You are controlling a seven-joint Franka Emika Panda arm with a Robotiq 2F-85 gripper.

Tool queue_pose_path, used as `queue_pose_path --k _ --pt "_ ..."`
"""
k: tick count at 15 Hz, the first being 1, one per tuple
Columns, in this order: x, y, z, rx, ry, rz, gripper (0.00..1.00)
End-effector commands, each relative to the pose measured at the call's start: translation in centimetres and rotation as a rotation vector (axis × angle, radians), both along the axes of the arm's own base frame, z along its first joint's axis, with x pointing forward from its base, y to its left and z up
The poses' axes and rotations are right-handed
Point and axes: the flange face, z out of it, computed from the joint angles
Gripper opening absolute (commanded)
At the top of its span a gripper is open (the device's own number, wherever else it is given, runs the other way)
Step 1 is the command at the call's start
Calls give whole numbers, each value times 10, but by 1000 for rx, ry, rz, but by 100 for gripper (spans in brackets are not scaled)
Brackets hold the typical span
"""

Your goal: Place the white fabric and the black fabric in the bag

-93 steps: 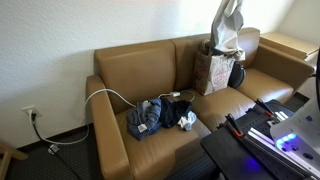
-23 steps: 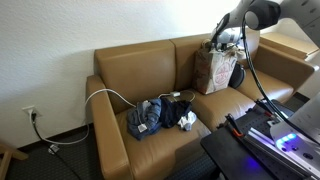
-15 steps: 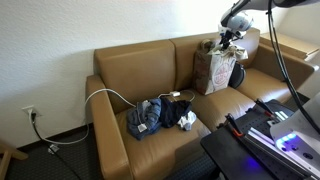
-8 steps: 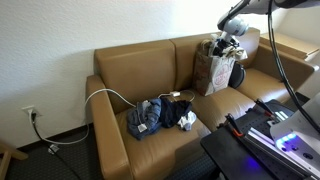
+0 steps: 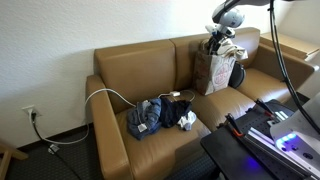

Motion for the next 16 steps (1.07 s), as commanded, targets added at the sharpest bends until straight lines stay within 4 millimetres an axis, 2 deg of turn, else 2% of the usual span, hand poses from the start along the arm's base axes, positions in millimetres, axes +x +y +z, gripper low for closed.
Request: queue_pose_path --k 1,4,6,12,13,14,15,16 --pt "-10 5 71 -167 -109 22 100" --pt "-7 2 106 -326 -219 9 100" --pt "-5 -7 106 -431 -275 -32 100" --pt "-2 -46 59 -723 -305 -200 100" --pt "-28 -79 55 -760 -288 -247 100" --pt "-33 -90 48 -797 -275 -284 100" --pt "-41 -104 40 -829 -261 -315 75" --pt "-49 -117 37 -854 -250 -347 74"
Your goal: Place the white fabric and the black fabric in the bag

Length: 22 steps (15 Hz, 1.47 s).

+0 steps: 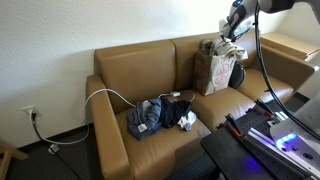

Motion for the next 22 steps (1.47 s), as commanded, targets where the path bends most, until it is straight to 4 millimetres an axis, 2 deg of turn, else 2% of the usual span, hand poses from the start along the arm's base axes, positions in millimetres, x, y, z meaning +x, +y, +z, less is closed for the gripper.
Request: queue_pose_path --k 1,4,7,10,15,17,19,20,21,22 --pt "-27 -48 -20 -84 -8 -112 66" --pt "-42 -71 -40 -98 -25 -161 45" --pt "-44 -75 -39 -105 -125 -147 83" --pt "-34 -61 -27 -112 -235 -108 100" --pt "-4 -15 -15 46 -351 -41 100" --pt "5 -4 -8 121 -390 -17 100" --pt "10 -3 -8 171 -402 -10 100" --pt "12 -6 -9 190 -405 -6 75" --pt "13 -7 -9 211 -412 -1 74" --pt "13 -11 -13 232 -409 -3 66"
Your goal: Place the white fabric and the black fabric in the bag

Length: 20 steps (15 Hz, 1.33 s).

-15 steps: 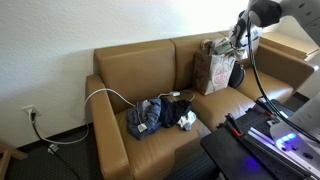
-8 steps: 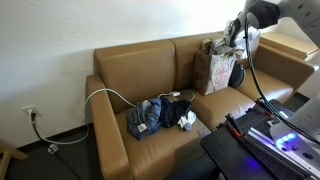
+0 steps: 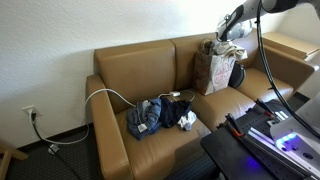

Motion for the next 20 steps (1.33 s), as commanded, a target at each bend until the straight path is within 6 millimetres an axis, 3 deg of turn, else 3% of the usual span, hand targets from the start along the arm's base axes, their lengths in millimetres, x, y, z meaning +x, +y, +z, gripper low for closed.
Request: queue_pose_path --k 1,6,10,16,20 --pt "-1 -14 -3 70 -11 21 60" --pt "-5 -21 -29 182 8 33 25" --pt "-8 -18 -29 239 31 55 1" --pt "-28 33 47 349 125 327 1" --pt "-60 41 86 450 242 467 1"
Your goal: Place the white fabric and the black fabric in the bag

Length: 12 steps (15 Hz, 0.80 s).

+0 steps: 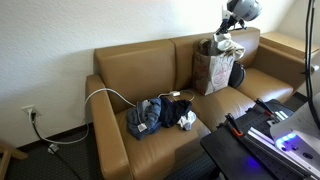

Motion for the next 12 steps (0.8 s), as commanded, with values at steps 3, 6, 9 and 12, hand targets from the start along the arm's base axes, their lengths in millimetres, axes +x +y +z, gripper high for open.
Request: queue_pose_path --k 3,6,9,12 --pt "-58 -3 22 128 220 181 1" --pt "-71 -15 -20 178 365 239 1" --pt "-87 -28 -71 125 400 232 1" --pt "-63 5 -122 22 392 227 1"
